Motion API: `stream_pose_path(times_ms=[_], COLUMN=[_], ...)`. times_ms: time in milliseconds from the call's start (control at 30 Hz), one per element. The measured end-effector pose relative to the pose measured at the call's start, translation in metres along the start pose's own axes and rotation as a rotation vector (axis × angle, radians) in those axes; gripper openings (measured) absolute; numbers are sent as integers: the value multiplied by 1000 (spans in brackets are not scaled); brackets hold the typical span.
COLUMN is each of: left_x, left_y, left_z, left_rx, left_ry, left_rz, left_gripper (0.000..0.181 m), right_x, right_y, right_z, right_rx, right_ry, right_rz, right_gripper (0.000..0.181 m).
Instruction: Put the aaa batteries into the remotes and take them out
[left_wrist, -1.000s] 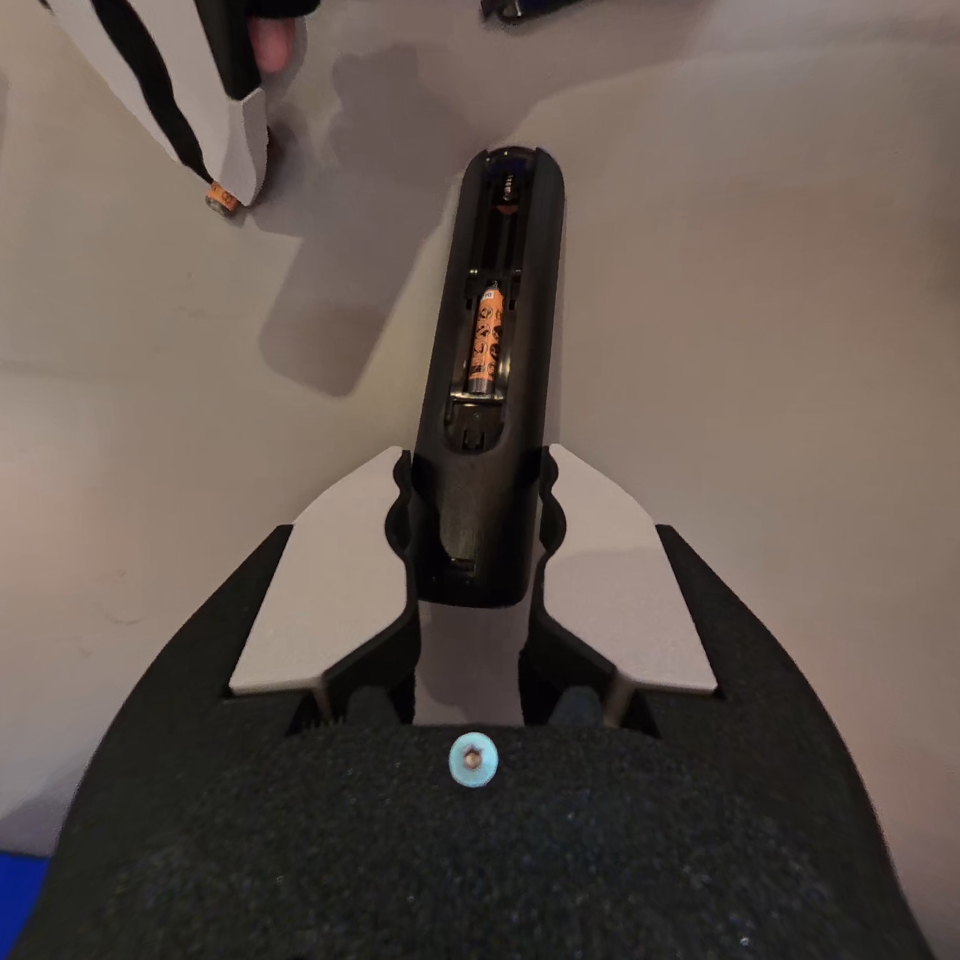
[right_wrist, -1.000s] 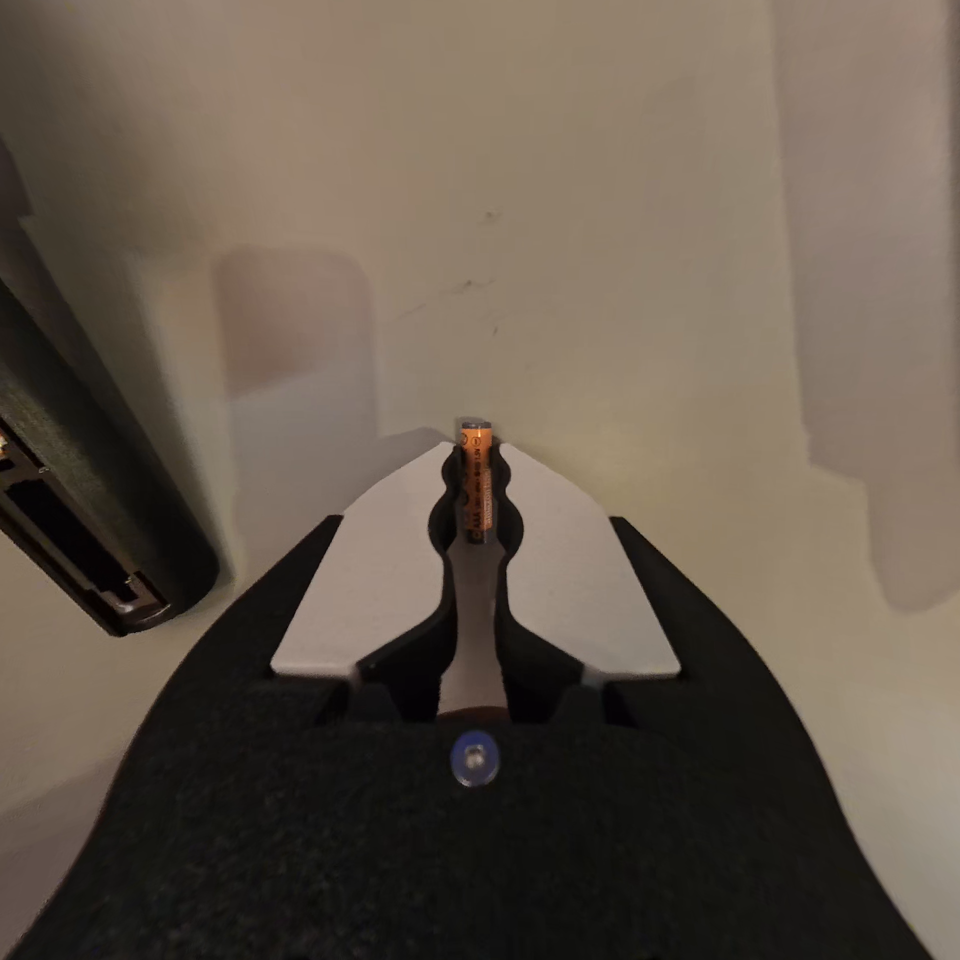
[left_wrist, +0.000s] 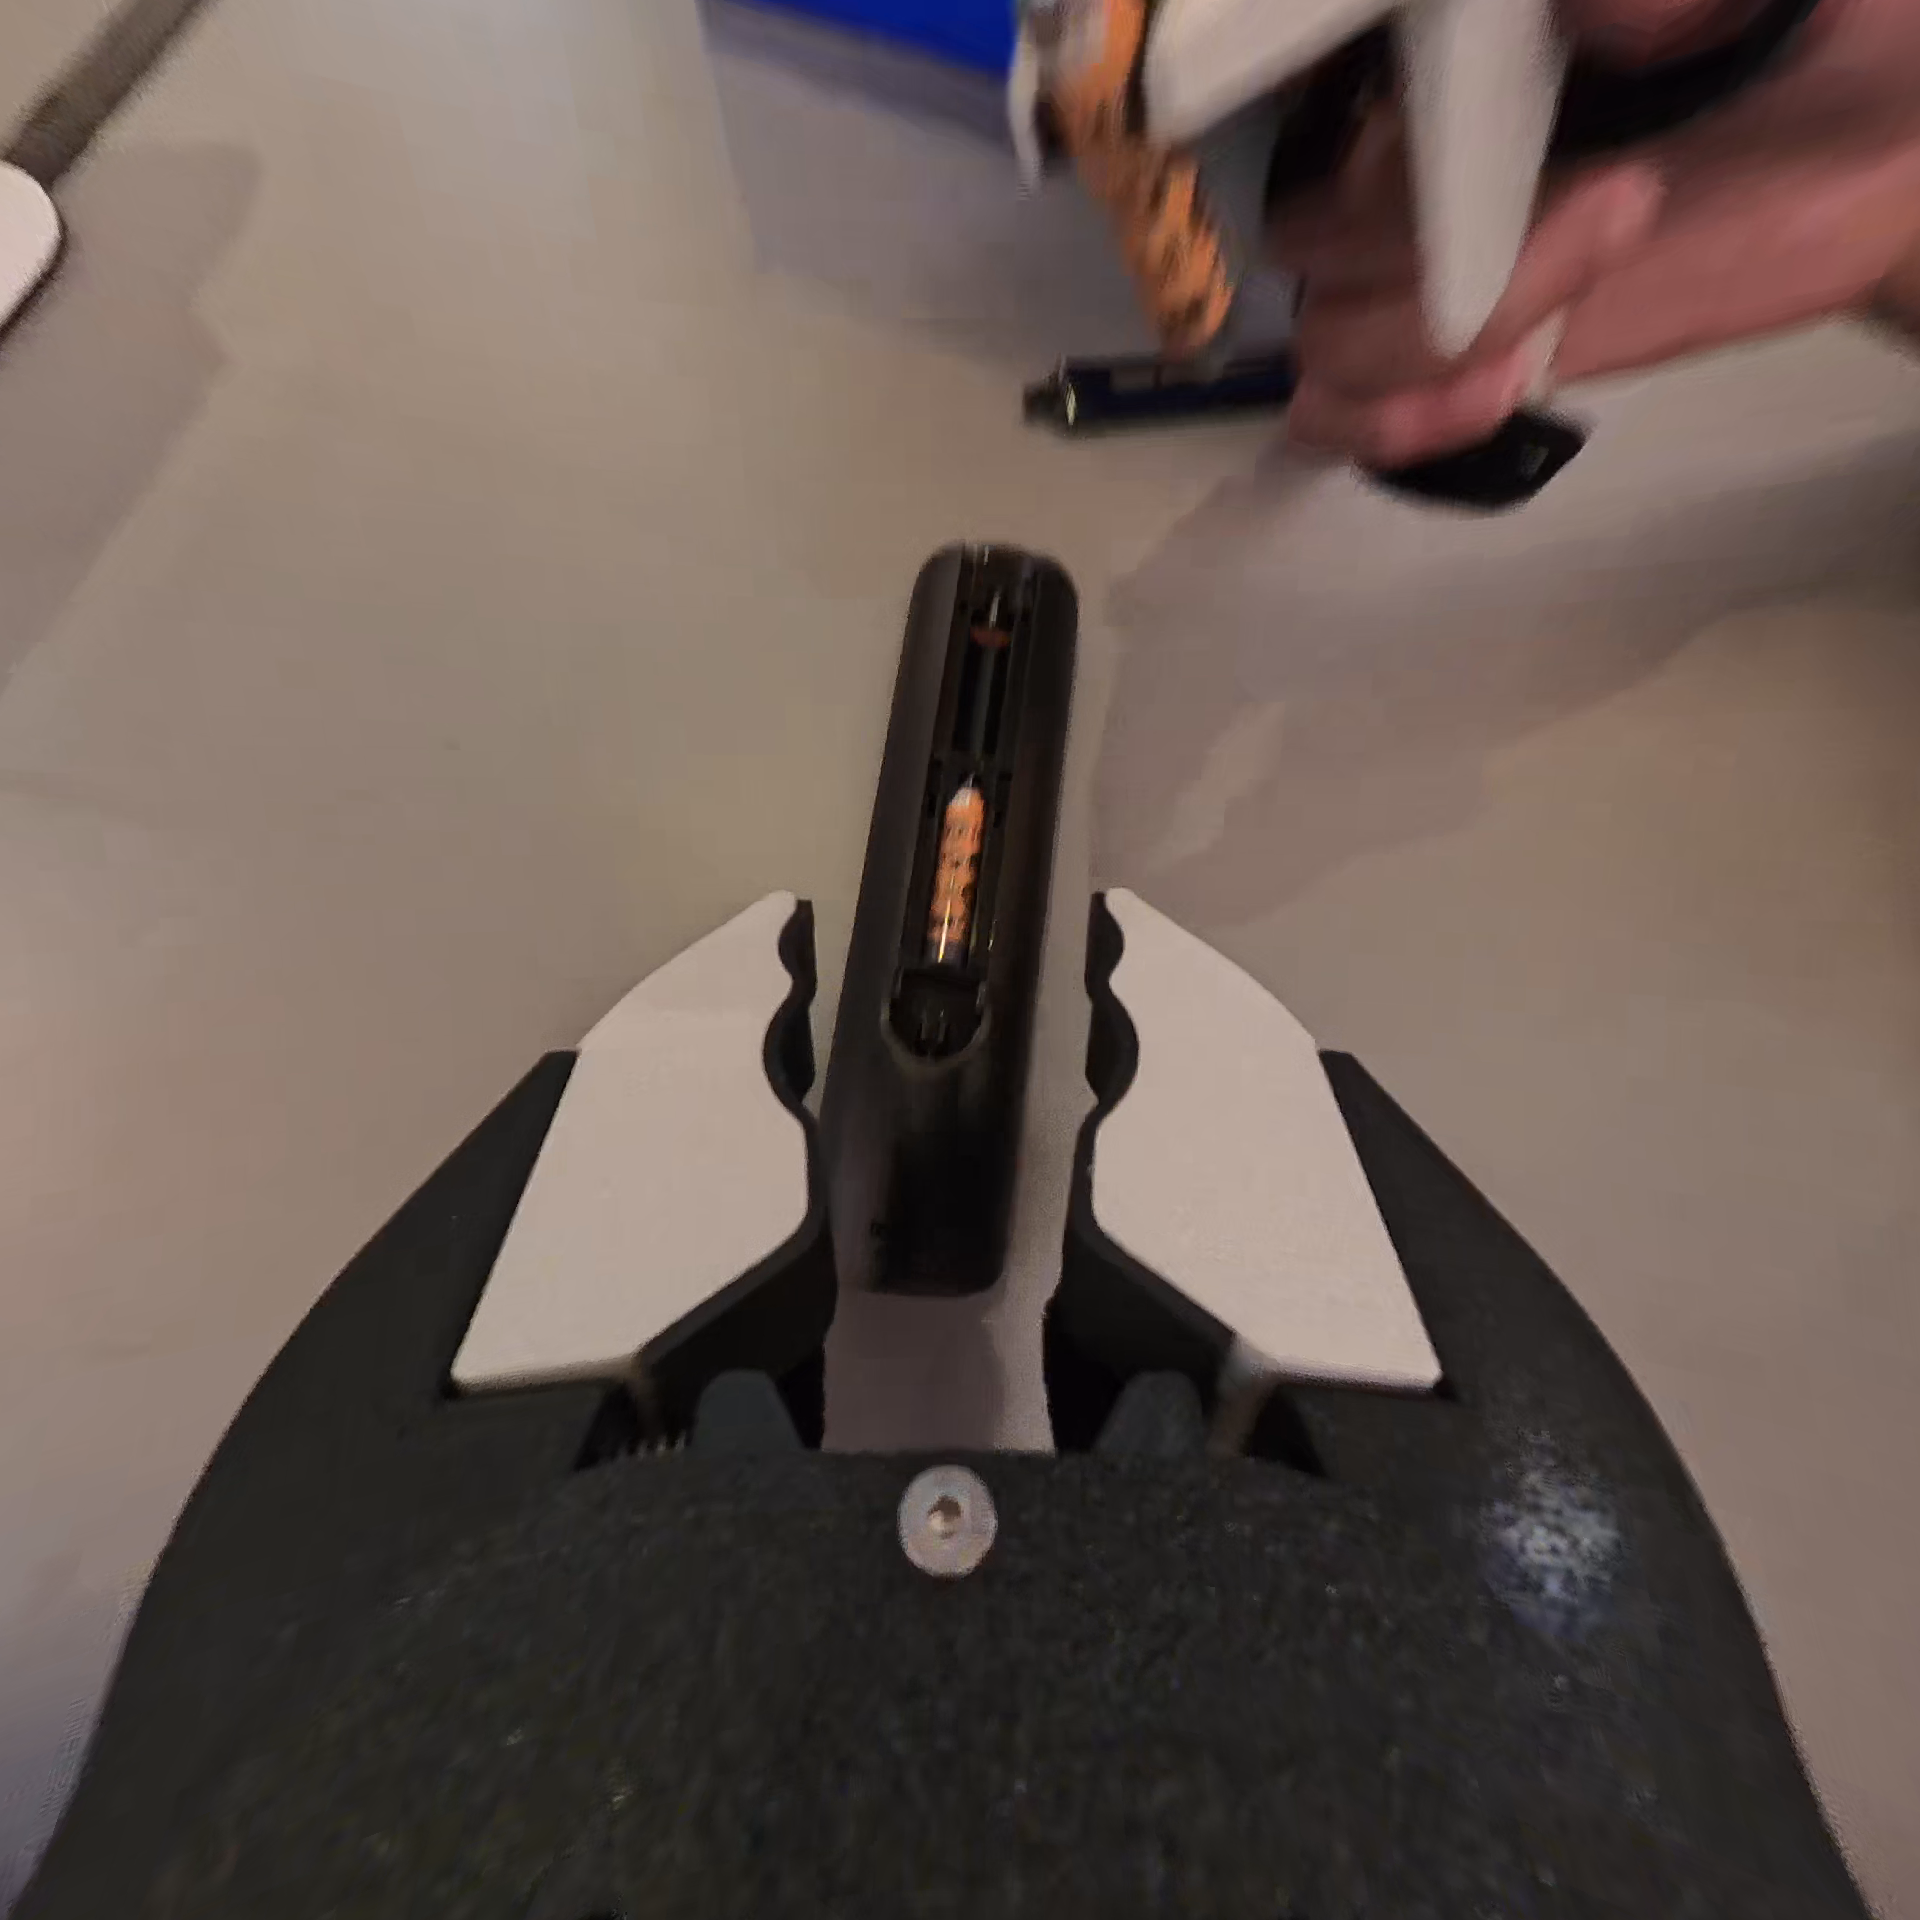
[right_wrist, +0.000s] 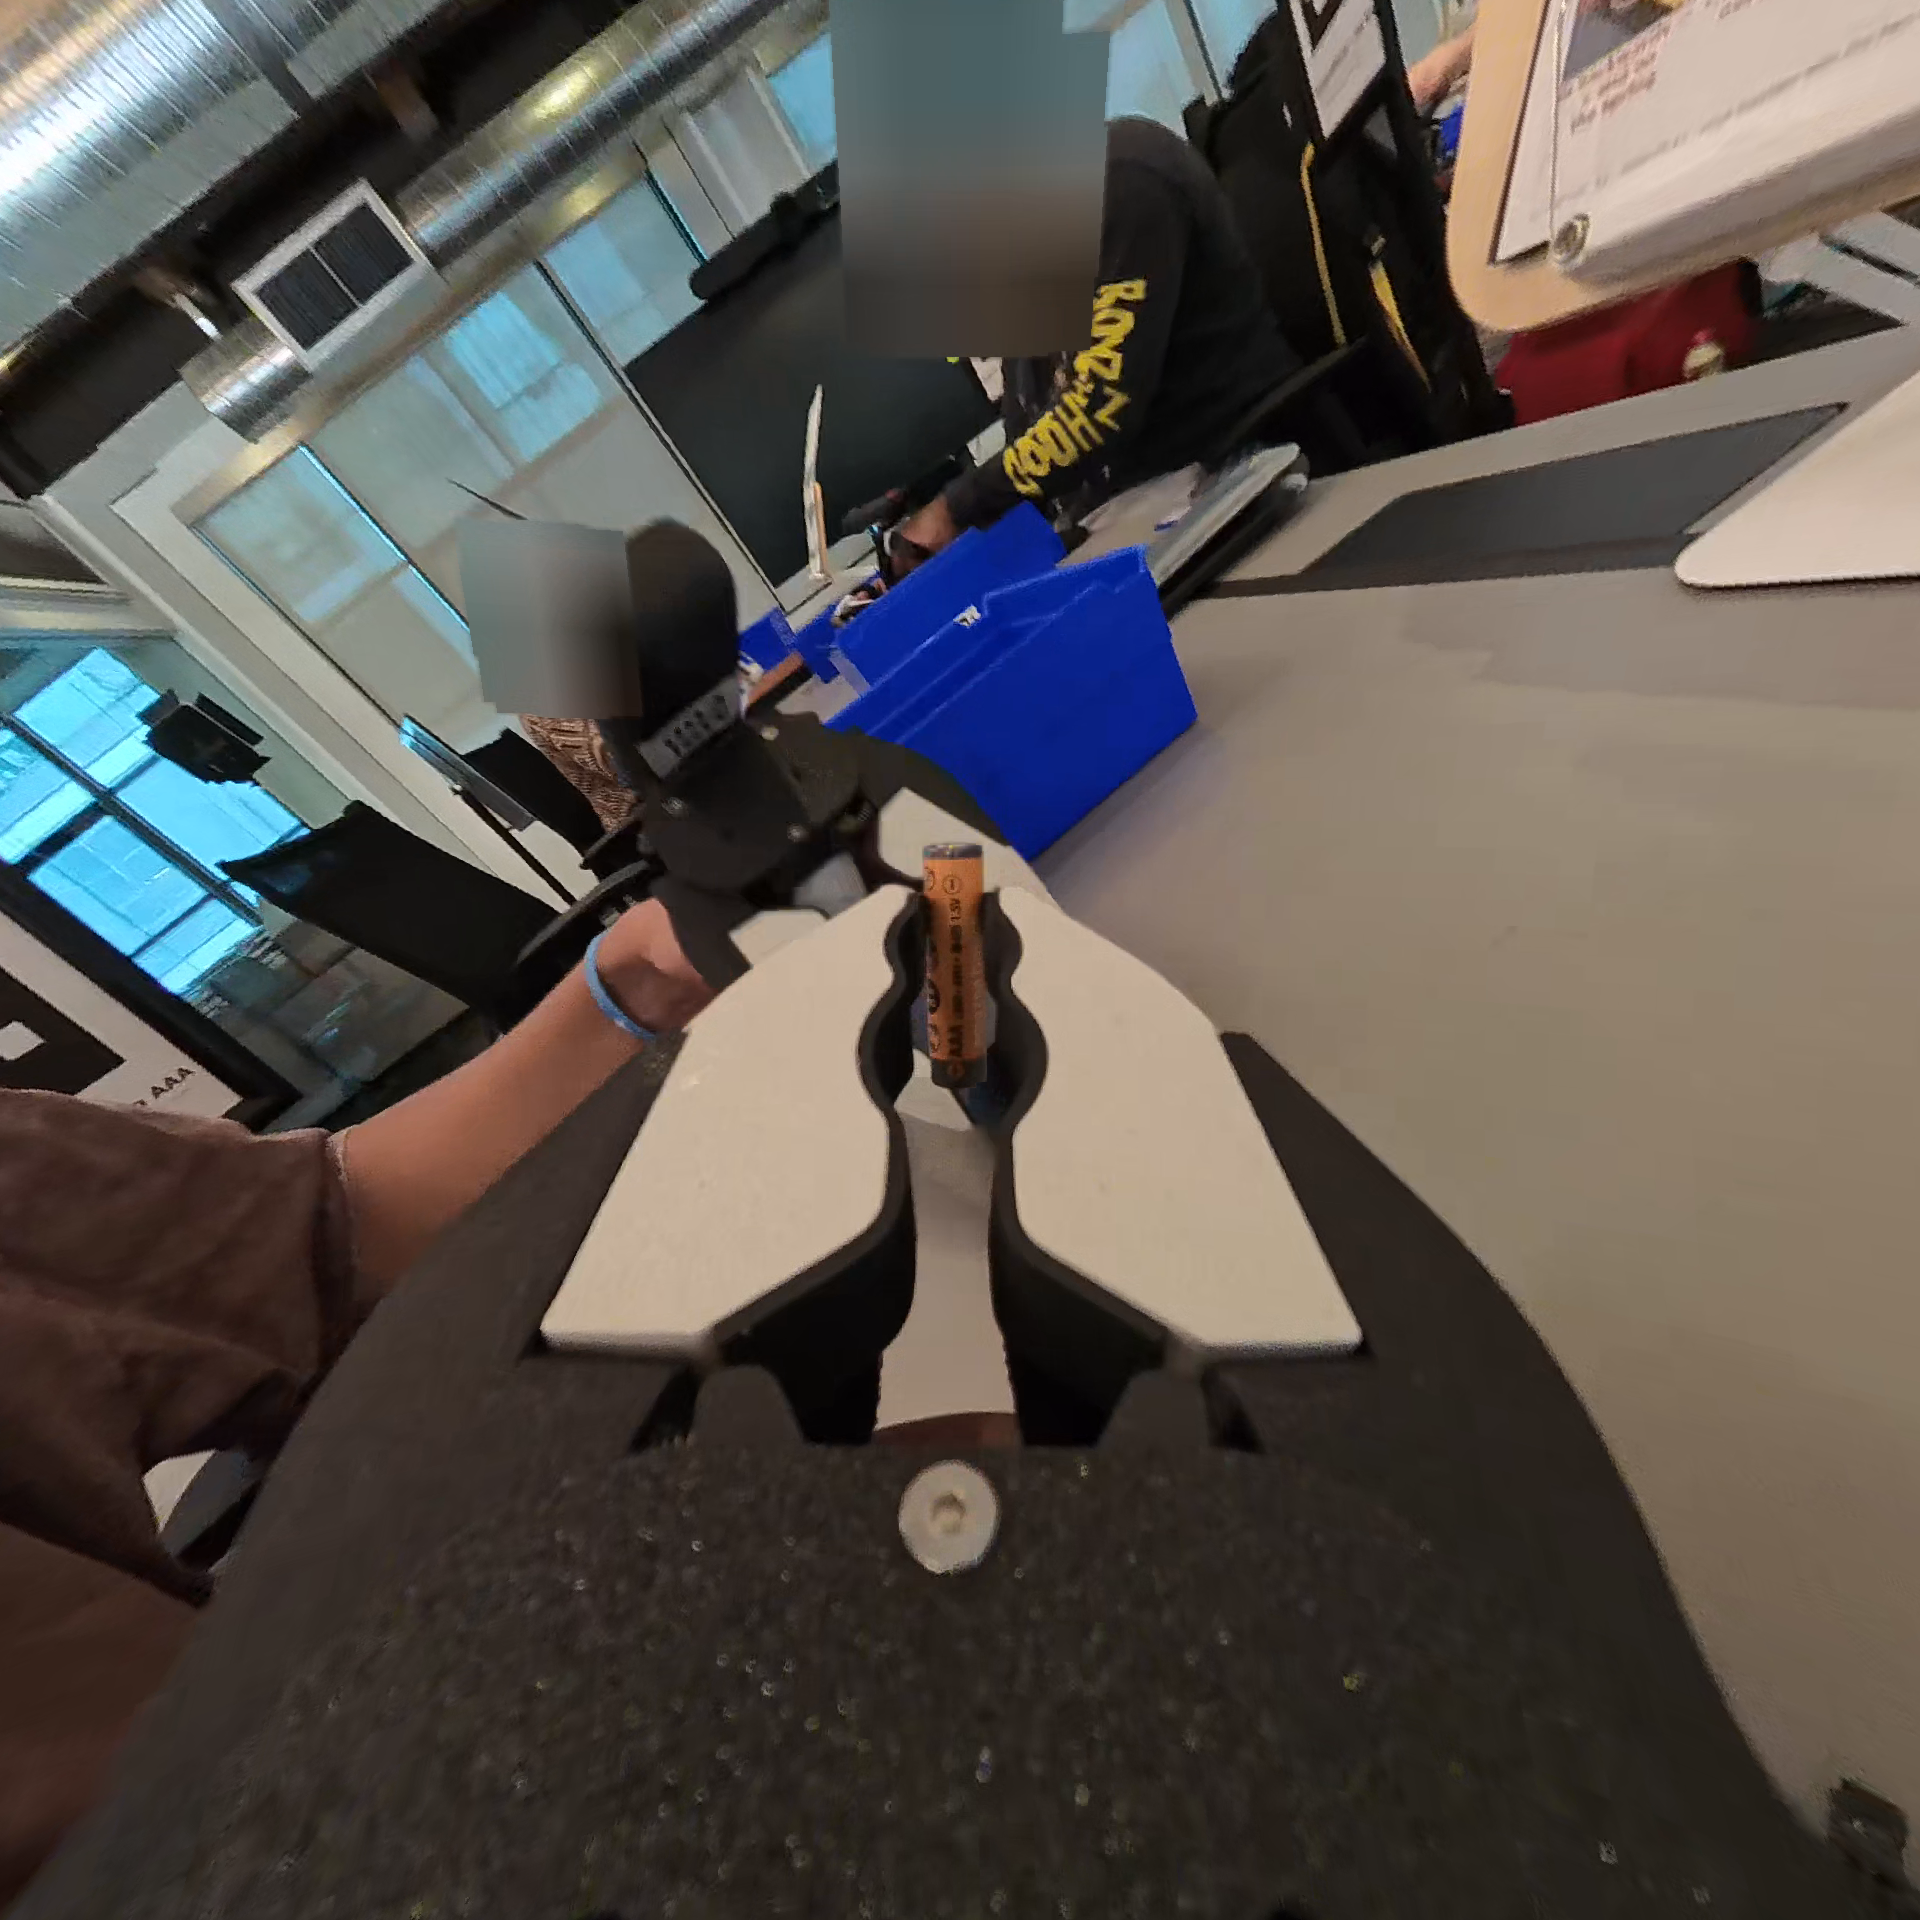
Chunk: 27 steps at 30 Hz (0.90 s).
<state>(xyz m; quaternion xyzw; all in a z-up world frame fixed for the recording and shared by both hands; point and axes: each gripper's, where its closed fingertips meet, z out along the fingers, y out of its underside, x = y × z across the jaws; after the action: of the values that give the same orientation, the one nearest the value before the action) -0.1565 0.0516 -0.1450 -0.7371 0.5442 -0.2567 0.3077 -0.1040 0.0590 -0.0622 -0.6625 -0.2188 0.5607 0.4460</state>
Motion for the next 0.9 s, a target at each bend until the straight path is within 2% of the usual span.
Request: stream_pose_path(times_ms=[167, 233, 400, 533, 900], left_x=[22, 32, 41, 43, 34], left_y=[-43, -53, -59, -62, -68], left_z=[-15, -16, -9, -12, -35], left_rx=[286, 354, 404, 436, 470], left_ry=[235, 323, 395, 423, 396], left_rz=[-169, -203, -228, -234, -212], left_gripper=[43, 36, 32, 12, 11], right_x=[-7, -14, -21, -21, -26], right_y=[-1, 0, 9, 11, 9], right_z=[9, 14, 24, 24, 10], right_rx=[94, 125, 111, 94, 25], right_ry=[-66, -107, -114, -110, -155], right_rz=[97, 125, 97, 80, 33], right_gripper=[10, 10, 10, 10, 10])
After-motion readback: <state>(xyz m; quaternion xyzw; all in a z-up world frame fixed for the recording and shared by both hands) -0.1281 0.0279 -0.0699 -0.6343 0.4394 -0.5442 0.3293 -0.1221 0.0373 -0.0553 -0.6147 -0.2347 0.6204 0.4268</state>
